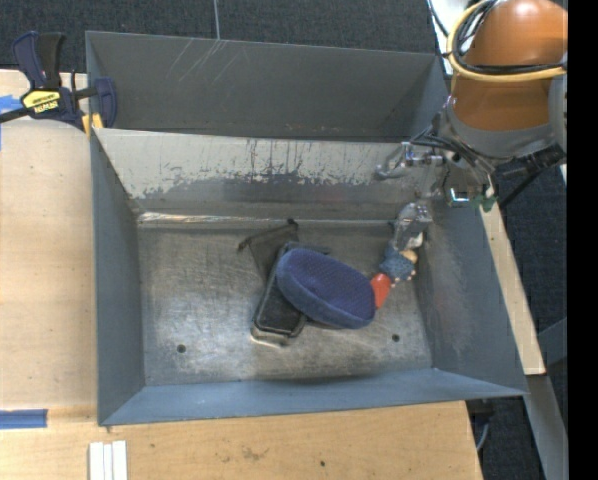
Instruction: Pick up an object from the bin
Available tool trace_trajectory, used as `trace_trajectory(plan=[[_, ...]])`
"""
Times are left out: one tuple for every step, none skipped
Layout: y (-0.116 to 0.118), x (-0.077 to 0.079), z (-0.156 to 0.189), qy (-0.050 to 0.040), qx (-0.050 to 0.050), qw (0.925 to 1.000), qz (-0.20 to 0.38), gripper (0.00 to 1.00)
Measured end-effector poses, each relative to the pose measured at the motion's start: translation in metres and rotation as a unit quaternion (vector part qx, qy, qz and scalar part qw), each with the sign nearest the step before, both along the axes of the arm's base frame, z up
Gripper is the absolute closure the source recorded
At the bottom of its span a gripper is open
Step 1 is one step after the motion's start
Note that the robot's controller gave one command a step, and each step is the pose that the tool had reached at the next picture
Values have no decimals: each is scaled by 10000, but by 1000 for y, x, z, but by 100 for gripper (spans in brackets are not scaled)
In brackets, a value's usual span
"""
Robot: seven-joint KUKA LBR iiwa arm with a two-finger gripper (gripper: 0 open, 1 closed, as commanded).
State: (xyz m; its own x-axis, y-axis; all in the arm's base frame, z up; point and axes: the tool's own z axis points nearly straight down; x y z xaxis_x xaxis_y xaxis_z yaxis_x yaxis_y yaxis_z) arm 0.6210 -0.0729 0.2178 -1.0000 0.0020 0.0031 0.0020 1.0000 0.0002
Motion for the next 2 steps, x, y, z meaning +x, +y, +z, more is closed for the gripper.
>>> trace_trajectory(plan=[[91,-15,-134,-37,-47,9917,1288,0],[91,-14,-133,-64,-38,9920,1263,100]])
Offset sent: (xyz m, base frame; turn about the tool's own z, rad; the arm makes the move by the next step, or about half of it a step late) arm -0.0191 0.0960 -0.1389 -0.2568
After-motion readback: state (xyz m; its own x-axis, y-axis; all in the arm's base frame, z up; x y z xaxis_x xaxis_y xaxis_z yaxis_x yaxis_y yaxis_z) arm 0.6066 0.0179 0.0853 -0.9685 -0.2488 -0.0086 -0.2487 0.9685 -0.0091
